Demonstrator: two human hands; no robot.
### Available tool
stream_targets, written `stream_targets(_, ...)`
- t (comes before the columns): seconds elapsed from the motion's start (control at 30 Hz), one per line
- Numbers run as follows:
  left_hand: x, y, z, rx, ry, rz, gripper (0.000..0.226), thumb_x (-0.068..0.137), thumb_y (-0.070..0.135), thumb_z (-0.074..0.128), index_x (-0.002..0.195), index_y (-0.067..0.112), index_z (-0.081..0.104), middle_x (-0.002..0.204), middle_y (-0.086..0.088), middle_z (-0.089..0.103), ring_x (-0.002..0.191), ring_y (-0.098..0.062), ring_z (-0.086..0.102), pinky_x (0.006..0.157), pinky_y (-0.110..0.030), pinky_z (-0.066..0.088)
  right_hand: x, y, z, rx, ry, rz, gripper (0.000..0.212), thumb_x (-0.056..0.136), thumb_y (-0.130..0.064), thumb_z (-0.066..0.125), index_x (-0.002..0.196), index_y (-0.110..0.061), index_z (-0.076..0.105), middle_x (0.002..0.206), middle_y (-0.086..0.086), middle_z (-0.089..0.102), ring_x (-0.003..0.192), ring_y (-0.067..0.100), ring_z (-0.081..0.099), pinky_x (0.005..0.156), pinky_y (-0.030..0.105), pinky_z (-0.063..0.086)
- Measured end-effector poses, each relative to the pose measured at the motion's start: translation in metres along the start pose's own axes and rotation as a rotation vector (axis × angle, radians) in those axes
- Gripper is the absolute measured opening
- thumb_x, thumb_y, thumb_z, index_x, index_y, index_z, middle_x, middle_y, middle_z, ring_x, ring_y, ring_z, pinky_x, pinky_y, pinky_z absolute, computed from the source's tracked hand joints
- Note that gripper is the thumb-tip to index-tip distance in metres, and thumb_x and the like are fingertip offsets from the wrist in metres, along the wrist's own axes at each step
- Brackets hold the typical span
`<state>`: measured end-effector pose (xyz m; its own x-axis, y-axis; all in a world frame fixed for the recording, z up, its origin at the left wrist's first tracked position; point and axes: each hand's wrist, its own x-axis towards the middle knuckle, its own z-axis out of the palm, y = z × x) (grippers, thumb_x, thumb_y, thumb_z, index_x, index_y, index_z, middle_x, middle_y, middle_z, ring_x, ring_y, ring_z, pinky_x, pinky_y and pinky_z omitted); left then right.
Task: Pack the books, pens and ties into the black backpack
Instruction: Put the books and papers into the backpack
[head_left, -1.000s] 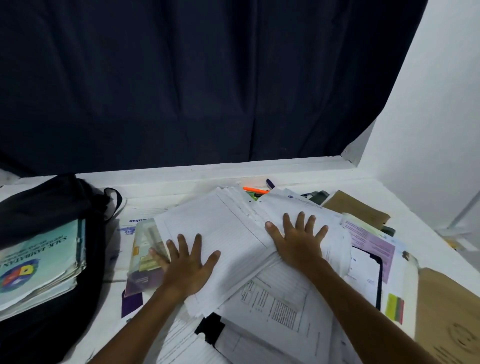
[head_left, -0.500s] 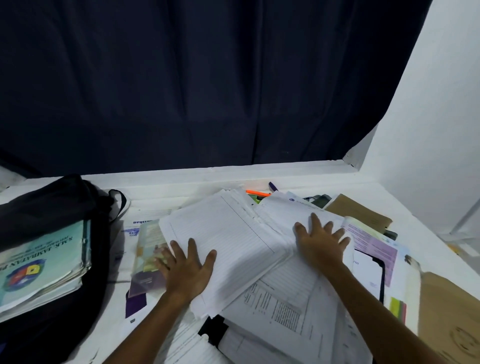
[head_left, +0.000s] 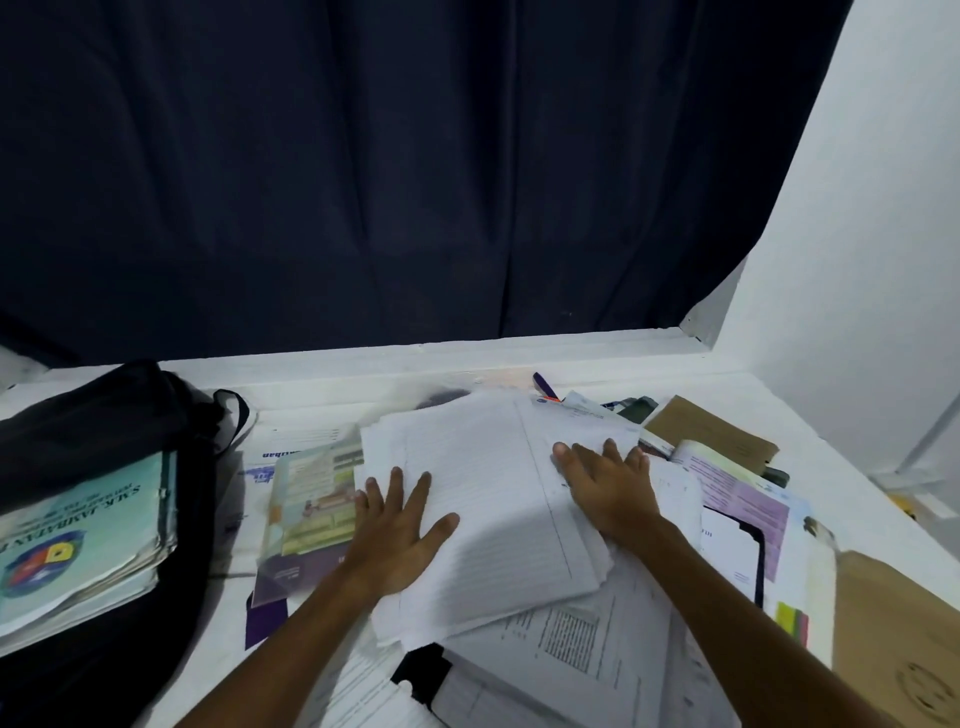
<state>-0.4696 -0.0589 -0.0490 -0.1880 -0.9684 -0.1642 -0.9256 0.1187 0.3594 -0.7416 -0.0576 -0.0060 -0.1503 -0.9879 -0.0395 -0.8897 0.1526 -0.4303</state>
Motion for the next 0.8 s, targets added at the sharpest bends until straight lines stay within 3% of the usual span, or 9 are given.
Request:
stream_targets(0.07,0.003,0.003,0.000,-0.042,-0.013,0.079,0.122,0.052,0.099,-0.005,0.155,0.034,0.001,0.162,-0.005,-0.016,0.146,-0.034,-0.023,0.118,-0.045,-0.014,-0.003,-0.005,-0.006,0.121,-0.005,-0.018,0.081,0.088,-0.073,0.005,0.131,-0.027,0.056,0.146,0.015,0.042,0.143,0.032,0.019,0.118,0.049,-0.001)
stream_targets(0.13,0.006,0.010,0.000,-0.068,-0.025,0.149,0.110,0.062,0.095,0.008,0.155,0.035,0.003,0.162,-0.003,-0.014,0.146,-0.030,-0.023,0.118,-0.042,-0.013,-0.006,-0.009,-0.010,0.256,0.031,-0.041,0.070,0.093,-0.066,0.018,0.124,-0.021,0.061,0.136,0.008,0.054,0.136,0.029,0.034,0.118,0.048,0.008)
stream_targets(0.23,0.010,0.022,-0.001,-0.132,-0.039,0.224,0.099,0.071,0.091,0.021,0.154,0.038,0.011,0.163,0.000,-0.007,0.148,-0.026,-0.016,0.118,-0.041,-0.010,-0.010,-0.011,-0.018,0.550,0.085,-0.002,0.051,0.097,-0.054,0.036,0.130,-0.020,0.056,0.136,0.003,0.056,0.124,0.023,0.048,0.107,0.040,0.032)
stream_targets(0.37,0.013,0.030,-0.006,-0.232,0.198,-0.019,0.068,0.093,0.065,0.038,0.152,0.034,0.022,0.163,-0.007,0.007,0.150,-0.028,-0.004,0.117,-0.053,-0.008,-0.005,-0.002,-0.036,0.864,0.270,0.287,0.051,0.095,-0.031,0.056,0.141,-0.014,0.043,0.142,0.009,0.049,0.126,0.029,0.048,0.101,0.039,0.038)
stream_targets(0.43,0.011,0.035,-0.008,-0.235,0.215,-0.102,0.067,0.095,0.059,0.038,0.151,0.027,0.020,0.161,-0.010,0.015,0.150,-0.030,0.000,0.117,-0.054,-0.007,-0.003,0.004,-0.039,0.956,0.203,0.364,0.056,0.092,-0.021,0.060,0.142,-0.014,0.038,0.124,0.010,0.054,0.108,0.029,0.054,0.083,0.034,0.044)
stream_targets(0.53,0.008,0.046,-0.004,-0.312,0.127,-0.045,0.071,0.095,0.057,0.042,0.153,0.025,0.015,0.161,-0.012,0.015,0.149,-0.029,0.001,0.118,-0.049,-0.003,-0.005,0.005,-0.042,1.083,0.076,0.410,0.055,0.090,-0.014,0.060,0.139,-0.018,0.035,0.087,0.007,0.053,0.067,0.019,0.048,0.058,0.030,0.037)
stream_targets(0.63,0.011,0.054,-0.003,-0.464,0.124,-0.012,0.075,0.091,0.058,0.050,0.153,0.029,0.019,0.162,-0.003,0.015,0.151,-0.021,0.002,0.121,-0.044,0.008,-0.003,0.004,-0.043,1.176,0.053,0.409,0.069,0.088,-0.010,0.062,0.146,-0.018,0.027,0.099,0.007,0.058,0.070,0.019,0.054,0.061,0.029,0.043)
stream_targets(0.73,0.011,0.062,-0.009,-0.588,0.182,0.040,0.071,0.089,0.045,0.062,0.150,0.026,0.031,0.157,0.007,0.029,0.146,-0.015,0.022,0.118,-0.040,0.026,-0.004,0.007,-0.045,1.226,0.082,0.420,0.072,0.085,-0.001,0.063,0.147,-0.012,0.027,0.134,0.012,0.050,0.103,0.028,0.056,0.094,0.044,0.046)
stream_targets(0.8,0.011,0.062,-0.012,-0.671,0.225,0.028,0.069,0.085,0.036,0.068,0.146,0.026,0.038,0.150,0.008,0.040,0.138,-0.015,0.037,0.112,-0.040,0.037,-0.007,0.012,-0.047,1.261,0.086,0.412,0.072,0.082,0.006,0.063,0.144,-0.009,0.030,0.127,0.014,0.054,0.106,0.032,0.057,0.092,0.046,0.047)
